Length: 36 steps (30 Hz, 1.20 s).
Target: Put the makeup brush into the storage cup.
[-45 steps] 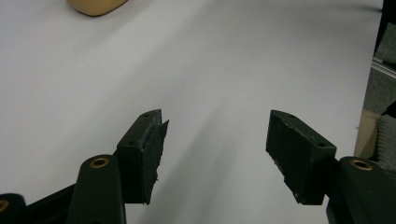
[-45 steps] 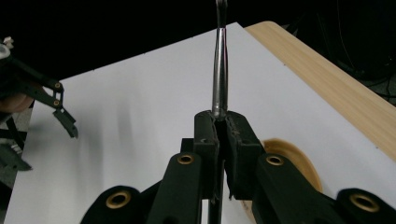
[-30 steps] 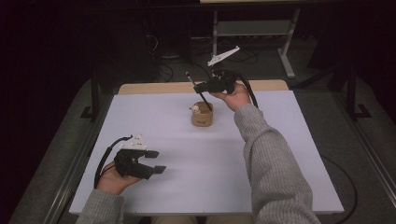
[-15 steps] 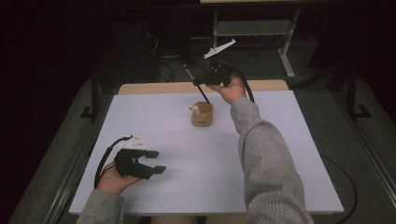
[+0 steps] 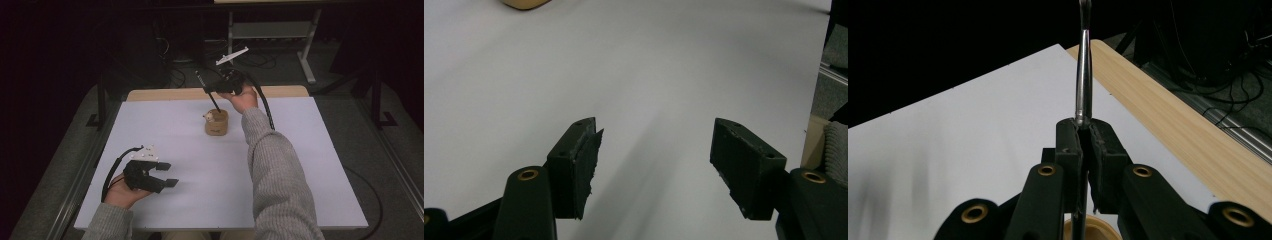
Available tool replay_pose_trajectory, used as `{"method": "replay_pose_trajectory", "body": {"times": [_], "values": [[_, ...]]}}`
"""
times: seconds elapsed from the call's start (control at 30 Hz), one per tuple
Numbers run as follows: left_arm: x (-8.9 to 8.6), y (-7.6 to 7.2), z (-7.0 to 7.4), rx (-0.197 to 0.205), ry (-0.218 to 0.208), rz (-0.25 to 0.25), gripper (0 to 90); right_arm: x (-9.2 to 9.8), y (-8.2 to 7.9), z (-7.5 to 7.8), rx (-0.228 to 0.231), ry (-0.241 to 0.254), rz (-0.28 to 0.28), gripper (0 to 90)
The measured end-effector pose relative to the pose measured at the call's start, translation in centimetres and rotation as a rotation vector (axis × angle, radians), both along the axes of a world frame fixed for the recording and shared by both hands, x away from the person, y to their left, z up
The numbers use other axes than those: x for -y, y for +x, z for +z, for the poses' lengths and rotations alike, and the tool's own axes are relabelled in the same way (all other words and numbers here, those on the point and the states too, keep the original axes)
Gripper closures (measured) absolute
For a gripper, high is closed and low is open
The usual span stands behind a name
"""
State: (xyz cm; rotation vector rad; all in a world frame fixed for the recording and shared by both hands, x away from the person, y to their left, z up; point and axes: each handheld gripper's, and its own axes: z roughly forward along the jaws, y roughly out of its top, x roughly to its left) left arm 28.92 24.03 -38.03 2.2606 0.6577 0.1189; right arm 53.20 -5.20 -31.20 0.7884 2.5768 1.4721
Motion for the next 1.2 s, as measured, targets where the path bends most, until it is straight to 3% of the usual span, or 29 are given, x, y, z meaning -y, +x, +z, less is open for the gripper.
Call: {"method": "replay_pose_trajectory", "body": {"times": [0.27,1.2], "values": [[0.0,0.0,0.1,0.000,-0.003,0.001,34.6,0.1,0.1,-1.3,-0.017,-0.022,-0.013,82.9],[-0.1,0.0,0.0,-0.003,-0.007,0.003,33.7,1.0,0.2,-4.0,-0.045,0.010,-0.073,82.9]]}}
